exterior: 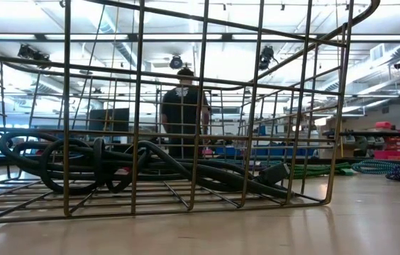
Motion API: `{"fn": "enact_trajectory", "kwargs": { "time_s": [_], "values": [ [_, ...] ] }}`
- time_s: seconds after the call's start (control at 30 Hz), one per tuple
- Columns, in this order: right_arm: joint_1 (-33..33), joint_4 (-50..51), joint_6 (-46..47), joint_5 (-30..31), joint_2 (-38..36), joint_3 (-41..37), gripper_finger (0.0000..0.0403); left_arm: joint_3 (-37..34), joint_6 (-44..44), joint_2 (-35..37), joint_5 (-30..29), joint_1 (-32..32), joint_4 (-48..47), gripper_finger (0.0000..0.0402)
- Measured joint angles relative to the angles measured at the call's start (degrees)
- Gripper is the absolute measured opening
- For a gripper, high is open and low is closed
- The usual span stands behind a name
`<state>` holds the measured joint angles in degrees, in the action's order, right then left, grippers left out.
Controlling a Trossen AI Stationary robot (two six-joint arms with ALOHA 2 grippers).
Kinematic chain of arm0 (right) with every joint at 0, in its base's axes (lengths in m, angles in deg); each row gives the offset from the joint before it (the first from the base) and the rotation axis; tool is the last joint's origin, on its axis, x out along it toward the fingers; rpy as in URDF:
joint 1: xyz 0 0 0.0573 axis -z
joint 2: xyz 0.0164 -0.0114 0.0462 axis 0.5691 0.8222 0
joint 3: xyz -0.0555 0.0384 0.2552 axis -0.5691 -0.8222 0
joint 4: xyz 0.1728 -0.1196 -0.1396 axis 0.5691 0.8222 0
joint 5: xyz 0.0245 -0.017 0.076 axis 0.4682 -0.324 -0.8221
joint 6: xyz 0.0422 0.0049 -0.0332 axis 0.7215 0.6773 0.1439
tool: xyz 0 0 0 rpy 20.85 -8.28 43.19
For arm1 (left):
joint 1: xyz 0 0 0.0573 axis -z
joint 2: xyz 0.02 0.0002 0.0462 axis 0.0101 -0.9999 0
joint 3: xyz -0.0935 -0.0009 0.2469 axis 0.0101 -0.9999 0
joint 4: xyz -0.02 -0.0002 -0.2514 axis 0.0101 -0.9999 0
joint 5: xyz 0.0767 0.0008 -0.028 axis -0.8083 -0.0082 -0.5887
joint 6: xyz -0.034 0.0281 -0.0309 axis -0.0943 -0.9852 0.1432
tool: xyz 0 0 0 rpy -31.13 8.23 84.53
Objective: Pick and place USB-C Cables
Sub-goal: Put the black charger cable into the wire basket
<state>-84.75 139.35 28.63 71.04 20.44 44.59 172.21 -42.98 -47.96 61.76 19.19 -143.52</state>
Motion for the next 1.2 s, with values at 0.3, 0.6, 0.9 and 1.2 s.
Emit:
{"fn": "enact_trajectory", "kwargs": {
  "time_s": [0.3, 0.6, 0.9, 1.2],
  "values": [
    [1.4, -9.3, 1.2, -0.2, 0.5, -12.0, 0.0186, 0.0, 0.4, 0.0, 0.5, 0.3, 0.3, 0.0144],
    [2.9, -30.0, 1.7, -0.3, -0.2, -22.2, 0.0186, 0.0, 2.0, 0.0, 1.4, 0.7, 0.4, 0.0144],
    [2.8, -32.1, 2.1, -1.7, -0.4, -25.8, 0.0174, 0.0, 2.7, 0.0, 1.8, 0.6, 0.6, 0.0144],
    [2.8, -32.9, 2.2, -3.2, -0.5, -26.0, 0.0017, 0.0, 2.8, 0.0, 1.8, 0.6, 1.0, 0.0144]
  ]
}}
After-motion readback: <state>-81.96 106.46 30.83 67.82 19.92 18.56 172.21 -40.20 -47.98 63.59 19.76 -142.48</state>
